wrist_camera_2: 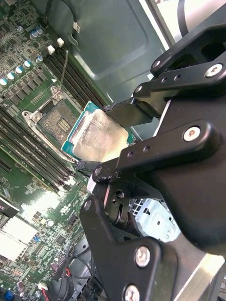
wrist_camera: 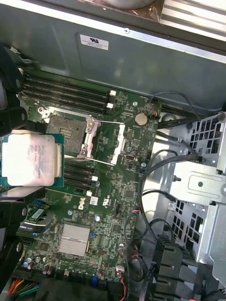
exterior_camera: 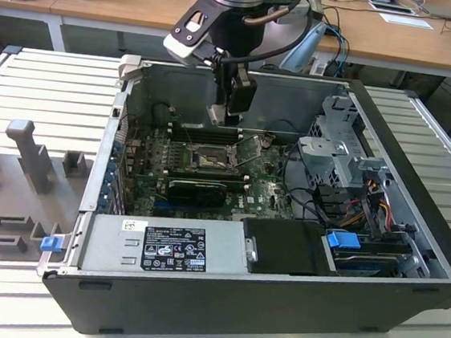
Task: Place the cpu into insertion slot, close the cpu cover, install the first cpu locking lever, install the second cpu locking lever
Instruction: 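Place the cpu into insertion slot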
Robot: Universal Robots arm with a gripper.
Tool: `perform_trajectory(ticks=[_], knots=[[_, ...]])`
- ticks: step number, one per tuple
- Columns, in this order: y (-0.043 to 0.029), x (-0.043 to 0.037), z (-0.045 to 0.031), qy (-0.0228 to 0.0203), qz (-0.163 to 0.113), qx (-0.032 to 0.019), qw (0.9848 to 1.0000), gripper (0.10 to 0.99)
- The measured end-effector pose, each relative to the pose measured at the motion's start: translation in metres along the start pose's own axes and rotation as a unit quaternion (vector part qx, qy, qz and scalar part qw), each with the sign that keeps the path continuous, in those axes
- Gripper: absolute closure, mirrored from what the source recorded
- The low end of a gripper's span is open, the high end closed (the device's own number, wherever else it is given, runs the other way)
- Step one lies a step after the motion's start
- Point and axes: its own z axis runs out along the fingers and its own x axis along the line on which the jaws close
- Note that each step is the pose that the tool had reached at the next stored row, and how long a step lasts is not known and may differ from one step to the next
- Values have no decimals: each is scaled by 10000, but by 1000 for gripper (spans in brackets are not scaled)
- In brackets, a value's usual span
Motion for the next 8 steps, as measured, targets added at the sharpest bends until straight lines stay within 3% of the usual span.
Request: perform_trajectory(ticks=[8], knots=[[-3, -5, 20, 1, 5, 4, 10000, 557]])
